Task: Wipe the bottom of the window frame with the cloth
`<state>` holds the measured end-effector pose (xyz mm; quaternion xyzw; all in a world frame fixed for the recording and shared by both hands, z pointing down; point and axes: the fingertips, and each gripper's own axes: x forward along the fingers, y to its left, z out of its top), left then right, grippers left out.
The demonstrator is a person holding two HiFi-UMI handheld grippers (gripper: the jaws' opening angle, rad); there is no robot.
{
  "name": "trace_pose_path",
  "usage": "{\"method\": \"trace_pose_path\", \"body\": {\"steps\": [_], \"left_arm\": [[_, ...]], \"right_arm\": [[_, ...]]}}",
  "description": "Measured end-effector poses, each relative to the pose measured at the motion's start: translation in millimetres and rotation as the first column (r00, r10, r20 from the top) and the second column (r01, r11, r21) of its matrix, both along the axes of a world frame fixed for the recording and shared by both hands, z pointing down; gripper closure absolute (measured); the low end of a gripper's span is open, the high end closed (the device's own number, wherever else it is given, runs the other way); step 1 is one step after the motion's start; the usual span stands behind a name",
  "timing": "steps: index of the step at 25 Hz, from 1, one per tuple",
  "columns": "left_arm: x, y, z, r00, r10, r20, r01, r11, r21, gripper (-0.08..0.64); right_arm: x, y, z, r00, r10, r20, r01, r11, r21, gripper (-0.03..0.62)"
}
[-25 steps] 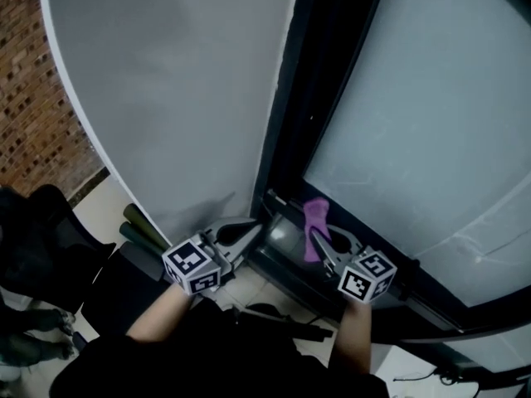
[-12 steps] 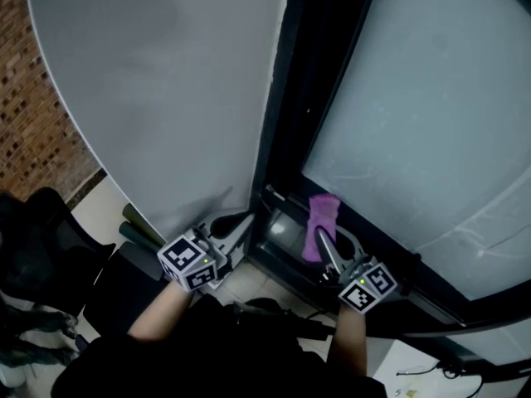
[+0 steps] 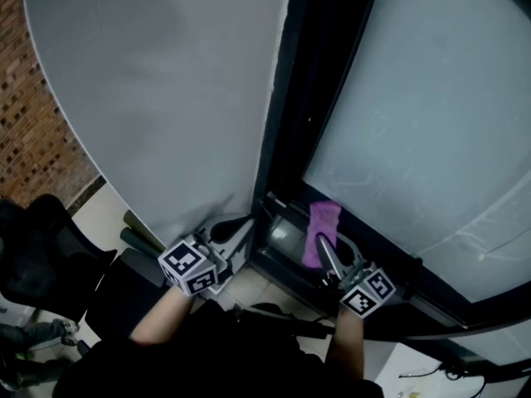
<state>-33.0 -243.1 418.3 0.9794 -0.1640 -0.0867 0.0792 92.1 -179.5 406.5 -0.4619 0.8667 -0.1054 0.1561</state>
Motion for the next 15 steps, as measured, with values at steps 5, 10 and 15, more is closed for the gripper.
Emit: {"method": "trace_pose_path", "body": {"steps": [5, 10, 15], "left_arm": [[-1, -2, -3, 1.000, -0.024, -0.002, 0.024, 0.999, 0.021, 0.568], [-1, 0, -6, 1.000, -0.027, -0.007, 0.027, 0.999, 0.029, 0.568], [-2, 6, -9, 1.000, -0.026, 0.000, 0.026, 0.998, 0.055, 0.568]], "right_arm": [[-11, 0, 4, 0.999, -0.020, -0.035, 0.020, 1.000, -0.004, 0.529], [-15, -1, 7, 0.997, -0.020, -0.075, 0.020, 1.000, -0.001, 0.531], [-21, 2, 7, 0.992, -0.012, -0.125, 0.013, 1.000, 0.010, 0.531]]}}
